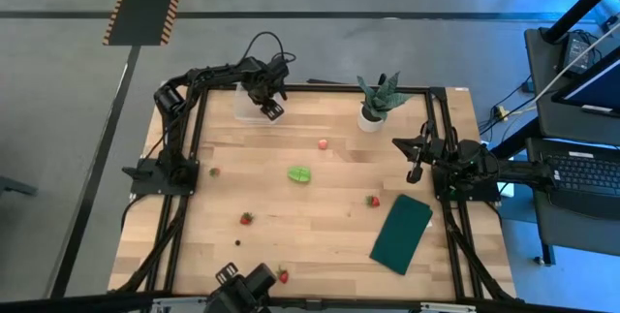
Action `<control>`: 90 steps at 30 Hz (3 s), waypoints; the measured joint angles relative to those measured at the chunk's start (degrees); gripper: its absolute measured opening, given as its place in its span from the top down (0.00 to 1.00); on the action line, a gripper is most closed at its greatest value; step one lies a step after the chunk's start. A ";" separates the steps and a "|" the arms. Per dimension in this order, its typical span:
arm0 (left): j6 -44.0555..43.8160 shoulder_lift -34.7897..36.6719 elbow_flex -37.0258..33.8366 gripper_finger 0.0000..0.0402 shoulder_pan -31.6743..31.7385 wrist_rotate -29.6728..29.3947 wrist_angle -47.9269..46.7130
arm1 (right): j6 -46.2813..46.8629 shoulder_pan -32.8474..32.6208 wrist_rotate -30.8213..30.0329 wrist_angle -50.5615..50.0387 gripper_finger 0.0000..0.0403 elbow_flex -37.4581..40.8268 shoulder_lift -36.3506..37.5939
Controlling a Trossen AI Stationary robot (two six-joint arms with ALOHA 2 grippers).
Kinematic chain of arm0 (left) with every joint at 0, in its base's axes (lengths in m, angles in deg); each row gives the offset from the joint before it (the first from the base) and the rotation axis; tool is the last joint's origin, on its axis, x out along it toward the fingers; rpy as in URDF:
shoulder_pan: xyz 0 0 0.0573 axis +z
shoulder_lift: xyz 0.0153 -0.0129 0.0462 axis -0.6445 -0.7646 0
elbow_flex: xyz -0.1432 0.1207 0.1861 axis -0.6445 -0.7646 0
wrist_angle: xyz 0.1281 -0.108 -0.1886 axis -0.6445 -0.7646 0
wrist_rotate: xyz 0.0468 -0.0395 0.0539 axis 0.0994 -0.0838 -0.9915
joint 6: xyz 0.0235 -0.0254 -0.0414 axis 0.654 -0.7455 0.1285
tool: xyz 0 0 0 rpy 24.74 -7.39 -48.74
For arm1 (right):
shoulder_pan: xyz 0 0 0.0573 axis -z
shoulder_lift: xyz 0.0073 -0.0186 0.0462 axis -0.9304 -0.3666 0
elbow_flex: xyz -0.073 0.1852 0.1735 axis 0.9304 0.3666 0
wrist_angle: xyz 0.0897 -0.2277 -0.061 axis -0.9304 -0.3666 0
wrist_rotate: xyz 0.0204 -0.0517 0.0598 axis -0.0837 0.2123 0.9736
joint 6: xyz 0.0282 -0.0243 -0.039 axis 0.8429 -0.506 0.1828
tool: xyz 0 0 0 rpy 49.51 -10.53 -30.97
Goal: Pick and placing Produce into tupperware
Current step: Put the red strawberry into the transparent container
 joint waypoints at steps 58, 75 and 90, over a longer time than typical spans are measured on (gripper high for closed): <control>-7.37 33.71 -2.20 0.34 -23.86 0.23 -26.36 | 0.88 -0.01 0.02 0.04 0.95 0.02 -0.01; -18.49 34.16 -28.49 0.34 -27.04 3.02 -25.52 | 1.22 -0.01 0.00 0.04 0.95 0.00 0.00; -23.24 34.16 -37.65 0.34 -27.04 4.54 -20.56 | 1.25 0.00 0.00 0.79 0.95 0.00 0.00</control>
